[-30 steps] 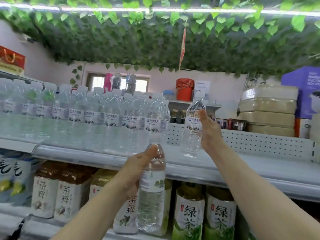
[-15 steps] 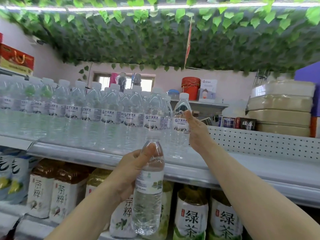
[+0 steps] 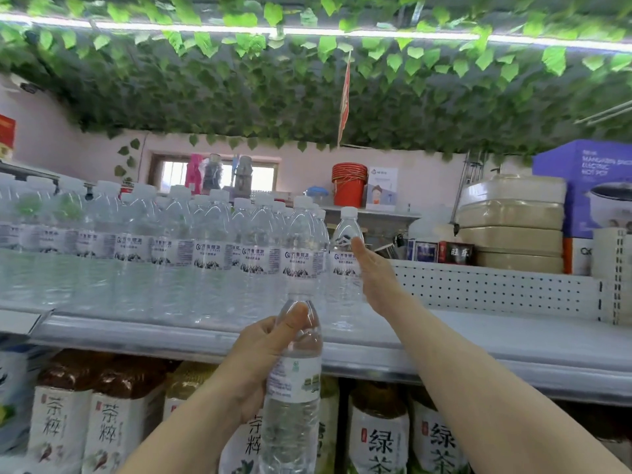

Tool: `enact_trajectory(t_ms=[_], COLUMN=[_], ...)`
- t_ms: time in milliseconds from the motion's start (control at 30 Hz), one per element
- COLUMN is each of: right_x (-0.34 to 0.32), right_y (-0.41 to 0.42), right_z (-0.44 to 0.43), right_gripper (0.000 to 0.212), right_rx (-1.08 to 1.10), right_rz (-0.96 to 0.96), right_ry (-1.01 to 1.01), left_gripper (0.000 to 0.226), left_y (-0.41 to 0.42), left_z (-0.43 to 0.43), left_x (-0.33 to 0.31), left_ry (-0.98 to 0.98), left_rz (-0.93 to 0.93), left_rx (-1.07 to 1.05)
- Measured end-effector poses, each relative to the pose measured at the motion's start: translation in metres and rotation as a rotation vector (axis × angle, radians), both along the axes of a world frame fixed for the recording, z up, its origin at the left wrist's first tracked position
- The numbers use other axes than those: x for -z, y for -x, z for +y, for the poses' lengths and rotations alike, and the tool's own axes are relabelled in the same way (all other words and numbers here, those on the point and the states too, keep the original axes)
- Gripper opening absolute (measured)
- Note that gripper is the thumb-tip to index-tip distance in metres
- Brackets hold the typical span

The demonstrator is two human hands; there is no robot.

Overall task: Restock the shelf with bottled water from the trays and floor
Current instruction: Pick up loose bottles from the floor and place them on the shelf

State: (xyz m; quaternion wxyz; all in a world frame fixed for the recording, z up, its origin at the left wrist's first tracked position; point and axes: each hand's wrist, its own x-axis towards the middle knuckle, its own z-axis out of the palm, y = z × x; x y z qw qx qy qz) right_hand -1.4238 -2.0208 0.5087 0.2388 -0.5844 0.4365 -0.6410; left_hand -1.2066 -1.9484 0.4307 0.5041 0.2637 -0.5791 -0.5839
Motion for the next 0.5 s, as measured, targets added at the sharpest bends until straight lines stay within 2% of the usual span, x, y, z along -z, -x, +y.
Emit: enact_trajectory(t_ms=[67, 167, 267, 367, 500], right_x=[0.0, 0.002, 0.011, 0.033, 0.075], right_y=[-0.001, 0.003, -0.002, -0.018, -0.044], right_z=[0.004, 0.013, 0.042, 0.083, 0.129], right_gripper=[0.09, 0.071, 0.073, 0.057, 0.05], right_rx=[0.086, 0.235, 0.323, 0.248, 0.11], right_rz=[0.002, 0.027, 0.007, 0.019, 0.065], right_ry=[-0.066, -0.055, 0.045, 0.1, -0.023], left_gripper=[0.088, 0.088, 0.085, 0.081, 0.071], left_y=[-0.002, -0.004, -0.004, -0.004, -0.003], left_z=[0.0, 0.002, 0.002, 0.005, 0.011], left_x=[-0.001, -0.007, -0.014, -0.018, -0.023], left_ry=[-0.014, -0.038, -0.062, -0.069, -0.077], left_rz=[0.0, 0.007, 0.043, 0.058, 0.078], left_rx=[0.011, 0.033, 0.039, 0.056, 0.076])
